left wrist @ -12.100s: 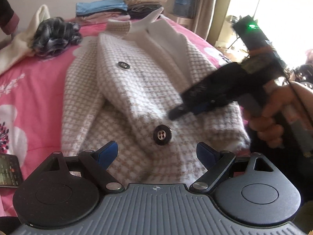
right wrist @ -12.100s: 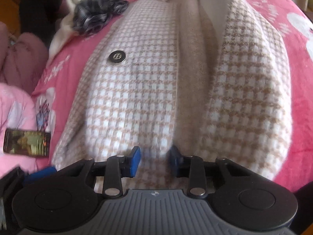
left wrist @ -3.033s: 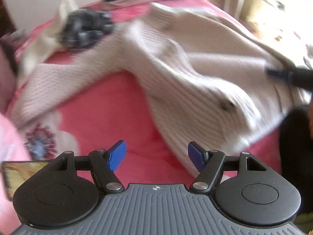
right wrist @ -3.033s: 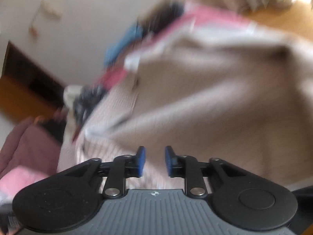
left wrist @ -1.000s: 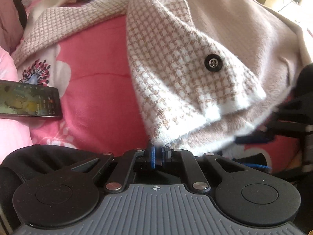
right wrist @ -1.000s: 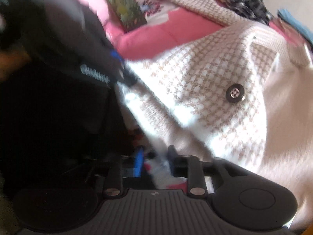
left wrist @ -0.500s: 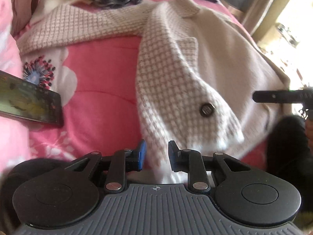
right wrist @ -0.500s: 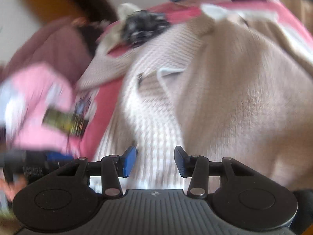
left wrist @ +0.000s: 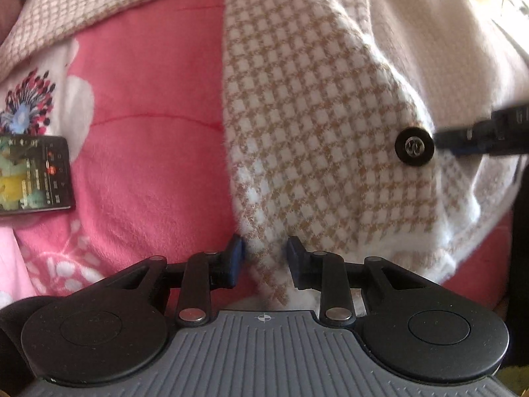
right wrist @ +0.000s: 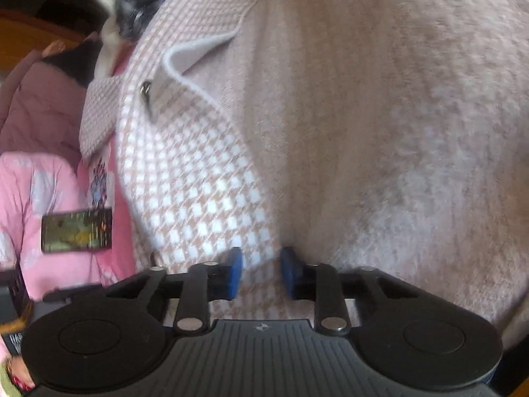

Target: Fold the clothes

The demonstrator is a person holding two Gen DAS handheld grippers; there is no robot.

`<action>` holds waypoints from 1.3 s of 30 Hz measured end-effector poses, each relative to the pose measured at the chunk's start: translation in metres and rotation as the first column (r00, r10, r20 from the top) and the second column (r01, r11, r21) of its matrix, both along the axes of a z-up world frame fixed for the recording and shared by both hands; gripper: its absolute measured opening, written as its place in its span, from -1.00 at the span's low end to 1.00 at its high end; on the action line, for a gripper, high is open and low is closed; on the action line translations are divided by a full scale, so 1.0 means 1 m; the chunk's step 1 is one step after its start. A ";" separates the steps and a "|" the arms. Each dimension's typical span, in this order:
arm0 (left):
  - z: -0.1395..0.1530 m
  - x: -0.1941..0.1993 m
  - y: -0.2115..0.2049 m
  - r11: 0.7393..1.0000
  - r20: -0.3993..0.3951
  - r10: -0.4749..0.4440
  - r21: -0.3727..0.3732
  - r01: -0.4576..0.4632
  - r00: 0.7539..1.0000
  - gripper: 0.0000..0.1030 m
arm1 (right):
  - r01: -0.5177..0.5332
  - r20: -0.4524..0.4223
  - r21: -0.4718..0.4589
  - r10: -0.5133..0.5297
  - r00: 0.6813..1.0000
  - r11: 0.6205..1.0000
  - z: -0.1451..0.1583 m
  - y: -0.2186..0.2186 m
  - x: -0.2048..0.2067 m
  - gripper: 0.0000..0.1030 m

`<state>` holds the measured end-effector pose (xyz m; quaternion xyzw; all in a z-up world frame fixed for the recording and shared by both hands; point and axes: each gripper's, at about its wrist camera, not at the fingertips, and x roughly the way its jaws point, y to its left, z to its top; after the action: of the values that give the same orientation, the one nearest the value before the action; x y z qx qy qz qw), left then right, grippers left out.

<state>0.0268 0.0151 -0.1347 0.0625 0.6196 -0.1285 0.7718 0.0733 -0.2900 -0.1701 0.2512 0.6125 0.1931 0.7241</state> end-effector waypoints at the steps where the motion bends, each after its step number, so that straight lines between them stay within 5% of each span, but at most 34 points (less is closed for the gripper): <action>1: 0.000 -0.001 -0.001 1.000 0.004 -0.007 0.008 0.007 1.000 -0.44 | 0.026 0.005 0.011 -0.026 1.000 1.000 -0.001 -0.003 0.003 -0.50; 5: 0.000 -0.003 -0.006 0.999 0.014 -0.024 0.042 0.023 1.000 -0.42 | 0.067 0.014 0.023 -0.068 0.998 0.997 -0.004 -0.003 0.006 -0.39; 8: 0.000 -0.004 -0.009 0.997 0.019 -0.032 0.070 0.031 0.999 -0.37 | -0.023 -0.003 0.046 0.023 1.000 0.999 -0.009 0.014 0.001 -0.28; 10: 0.000 -0.005 -0.010 0.996 0.023 -0.039 0.086 0.037 0.999 -0.35 | -0.092 0.022 0.008 0.091 0.996 0.996 -0.007 0.027 -0.005 -0.39; 12: 0.000 -0.005 -0.012 0.994 0.026 -0.045 0.100 0.042 0.999 -0.33 | -0.096 0.063 -0.030 0.098 0.993 0.995 0.001 0.029 -0.011 -0.92; 23: -0.003 -0.006 -0.017 0.986 0.032 -0.075 0.152 0.069 0.997 -0.27 | 0.026 0.268 -0.068 -0.007 0.964 0.997 0.057 -0.013 -0.045 -1.00; 28: -0.004 -0.004 -0.015 0.985 0.033 -0.074 0.156 0.068 0.997 -0.25 | 0.064 0.240 -0.099 -0.039 0.970 0.993 0.054 -0.023 -0.054 -1.00; 31: -0.005 -0.001 -0.014 0.985 0.031 -0.072 0.156 0.066 0.997 -0.24 | 0.036 0.184 -0.051 -0.026 0.982 0.998 0.049 -0.022 -0.051 -0.91; 35: -0.007 0.001 -0.011 0.987 0.029 -0.065 0.152 0.060 0.997 -0.22 | -0.001 0.138 -0.074 0.011 0.990 0.997 0.037 -0.007 -0.044 -0.08; 37: -0.007 0.003 -0.009 0.987 0.030 -0.061 0.150 0.056 0.998 -0.21 | -0.030 0.086 -0.081 0.037 0.996 0.996 0.026 0.001 -0.041 -0.08; 39: -0.007 0.004 -0.007 0.988 0.031 -0.055 0.148 0.050 0.998 -0.19 | -0.066 0.069 -0.076 0.071 0.995 0.995 0.022 0.009 -0.043 -0.41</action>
<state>0.0310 0.0080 -0.1422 0.1378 0.6121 -0.1014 0.7721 0.0299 -0.2808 -0.1485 0.1963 0.6012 0.2042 0.7472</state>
